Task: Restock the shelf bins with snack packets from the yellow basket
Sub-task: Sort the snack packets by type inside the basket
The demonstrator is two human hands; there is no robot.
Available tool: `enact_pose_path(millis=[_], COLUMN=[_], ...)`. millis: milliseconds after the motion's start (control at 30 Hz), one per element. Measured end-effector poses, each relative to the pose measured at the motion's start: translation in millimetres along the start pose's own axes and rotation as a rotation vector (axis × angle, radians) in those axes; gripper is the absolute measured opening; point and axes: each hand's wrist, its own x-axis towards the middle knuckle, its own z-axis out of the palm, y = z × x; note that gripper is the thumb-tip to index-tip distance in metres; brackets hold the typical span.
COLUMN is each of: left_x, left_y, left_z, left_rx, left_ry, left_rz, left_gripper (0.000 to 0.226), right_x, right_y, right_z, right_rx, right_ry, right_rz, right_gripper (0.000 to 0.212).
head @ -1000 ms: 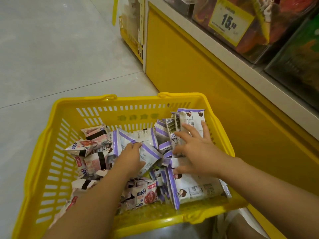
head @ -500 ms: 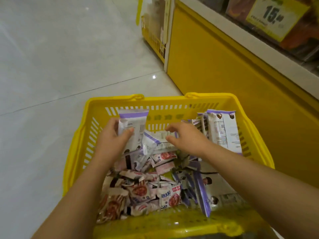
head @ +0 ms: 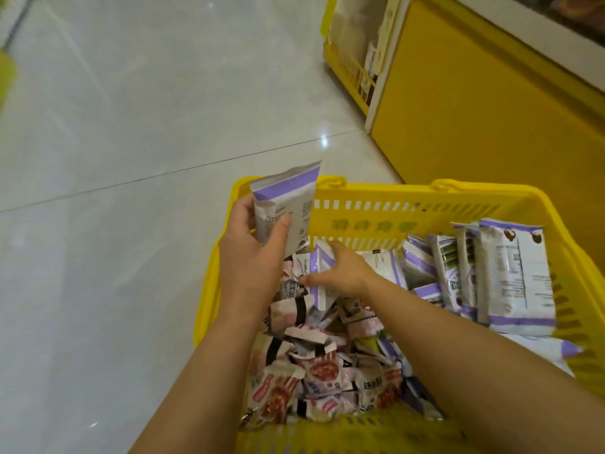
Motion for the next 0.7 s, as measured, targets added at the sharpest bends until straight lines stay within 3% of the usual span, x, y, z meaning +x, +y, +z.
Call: enact_pose_path(millis=[133,300,567,700], left_x=[-2,-1,-25,-45], left_y=[2,20,80,117], left_z=[0,-5,10,24], left_rx=[-0.017,-0.024,-0.081,-0.103], left_ry=[-0.003,-0.007,-0.036,-0.092], left_rz=[0.007,0.027,0.072,0.128], left_gripper=[0.031,0.029,0.028,0.028], right_x=[-7,-42,-143,-194], right_y=[-6,-17,-22,-6], right_z=[5,-30,-142,-179], right_rx=[0.051,-0.153,-0.177,-0.057], right_ry=[0.061,0.301,0.386,0.419], right_rz=[-0.054,-0.114,-0.142,-0.095], right_gripper=[0.100,0.092,0.100,0.089])
